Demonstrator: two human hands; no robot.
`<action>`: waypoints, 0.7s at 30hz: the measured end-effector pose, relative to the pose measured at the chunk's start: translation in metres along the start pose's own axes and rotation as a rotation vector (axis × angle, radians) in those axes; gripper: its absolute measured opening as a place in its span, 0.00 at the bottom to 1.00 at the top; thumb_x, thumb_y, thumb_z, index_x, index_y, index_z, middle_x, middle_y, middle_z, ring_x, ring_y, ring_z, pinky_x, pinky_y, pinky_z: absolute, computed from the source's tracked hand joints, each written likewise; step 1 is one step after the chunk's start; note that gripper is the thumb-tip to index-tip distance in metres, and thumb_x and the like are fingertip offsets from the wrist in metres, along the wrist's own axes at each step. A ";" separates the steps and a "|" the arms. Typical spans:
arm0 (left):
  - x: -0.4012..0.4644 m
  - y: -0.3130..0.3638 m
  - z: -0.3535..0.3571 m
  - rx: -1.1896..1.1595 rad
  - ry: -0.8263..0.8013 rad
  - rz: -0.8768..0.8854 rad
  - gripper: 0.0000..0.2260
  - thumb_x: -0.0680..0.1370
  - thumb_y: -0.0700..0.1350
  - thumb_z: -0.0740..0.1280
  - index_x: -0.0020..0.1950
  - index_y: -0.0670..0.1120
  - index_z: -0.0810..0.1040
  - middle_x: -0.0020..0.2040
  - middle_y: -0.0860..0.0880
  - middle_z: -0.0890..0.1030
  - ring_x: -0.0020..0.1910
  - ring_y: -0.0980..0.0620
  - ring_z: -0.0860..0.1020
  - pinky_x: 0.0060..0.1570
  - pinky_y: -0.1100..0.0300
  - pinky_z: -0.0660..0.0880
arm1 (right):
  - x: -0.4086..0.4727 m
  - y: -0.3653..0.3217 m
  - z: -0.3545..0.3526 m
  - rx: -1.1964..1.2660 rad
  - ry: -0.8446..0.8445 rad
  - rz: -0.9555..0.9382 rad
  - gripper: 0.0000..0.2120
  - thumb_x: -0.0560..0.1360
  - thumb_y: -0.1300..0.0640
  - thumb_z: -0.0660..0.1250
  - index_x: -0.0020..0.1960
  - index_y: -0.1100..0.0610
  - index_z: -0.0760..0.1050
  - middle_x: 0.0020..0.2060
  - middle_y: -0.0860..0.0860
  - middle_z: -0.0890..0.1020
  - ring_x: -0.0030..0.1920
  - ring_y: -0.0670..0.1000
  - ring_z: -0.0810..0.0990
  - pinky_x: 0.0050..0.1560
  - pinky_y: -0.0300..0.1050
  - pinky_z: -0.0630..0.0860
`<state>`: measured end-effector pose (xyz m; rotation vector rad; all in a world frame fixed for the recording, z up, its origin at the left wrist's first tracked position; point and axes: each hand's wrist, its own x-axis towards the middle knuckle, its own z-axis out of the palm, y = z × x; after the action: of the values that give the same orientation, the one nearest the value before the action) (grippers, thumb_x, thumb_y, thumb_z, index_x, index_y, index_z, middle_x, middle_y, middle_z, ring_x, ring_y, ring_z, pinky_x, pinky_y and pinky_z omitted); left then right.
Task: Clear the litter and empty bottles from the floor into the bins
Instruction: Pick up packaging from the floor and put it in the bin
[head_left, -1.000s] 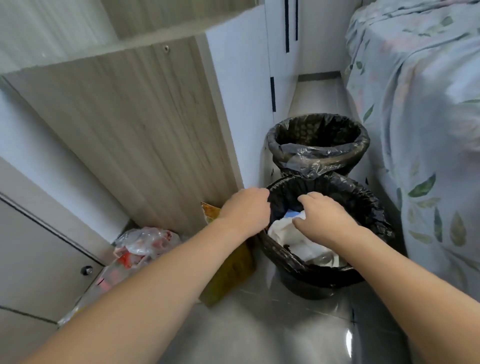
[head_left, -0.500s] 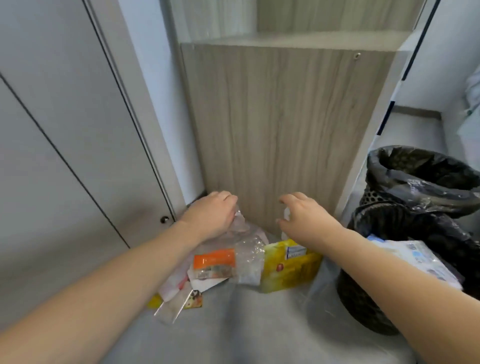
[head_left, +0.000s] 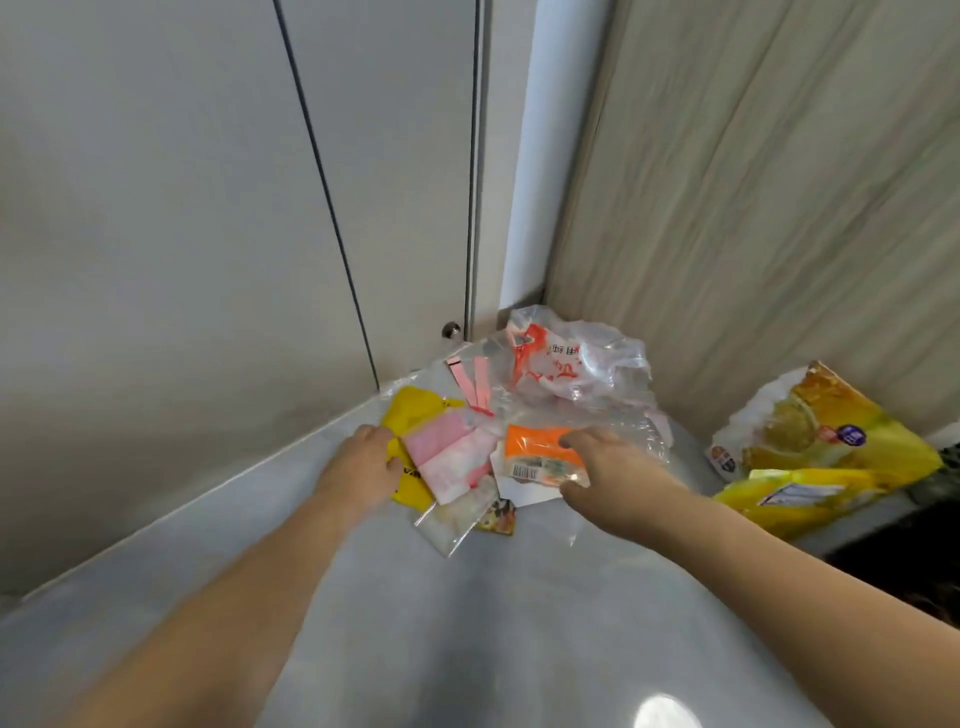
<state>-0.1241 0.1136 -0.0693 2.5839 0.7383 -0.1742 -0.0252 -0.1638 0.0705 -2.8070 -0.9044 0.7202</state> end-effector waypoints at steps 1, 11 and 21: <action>0.000 -0.005 0.013 -0.007 0.015 0.007 0.21 0.76 0.49 0.66 0.67 0.43 0.73 0.69 0.41 0.70 0.66 0.40 0.70 0.64 0.50 0.70 | 0.005 -0.001 0.005 -0.021 -0.017 0.003 0.27 0.76 0.51 0.62 0.74 0.51 0.61 0.71 0.50 0.65 0.69 0.55 0.66 0.68 0.48 0.65; 0.007 0.022 0.101 0.135 0.149 0.278 0.36 0.73 0.64 0.62 0.75 0.44 0.67 0.74 0.44 0.68 0.75 0.43 0.63 0.73 0.43 0.59 | 0.072 0.004 0.054 -0.080 -0.107 0.123 0.25 0.75 0.52 0.61 0.71 0.55 0.63 0.67 0.54 0.68 0.65 0.57 0.68 0.65 0.51 0.68; 0.008 0.013 0.108 0.141 0.201 0.348 0.29 0.74 0.50 0.55 0.73 0.41 0.70 0.74 0.42 0.68 0.76 0.44 0.61 0.74 0.42 0.59 | 0.122 0.012 0.106 -0.266 -0.180 0.191 0.39 0.72 0.51 0.64 0.77 0.57 0.48 0.74 0.57 0.55 0.73 0.60 0.57 0.73 0.55 0.56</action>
<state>-0.1106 0.0589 -0.1631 2.8445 0.3397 0.1485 0.0184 -0.1077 -0.0753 -3.1373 -0.8199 0.9574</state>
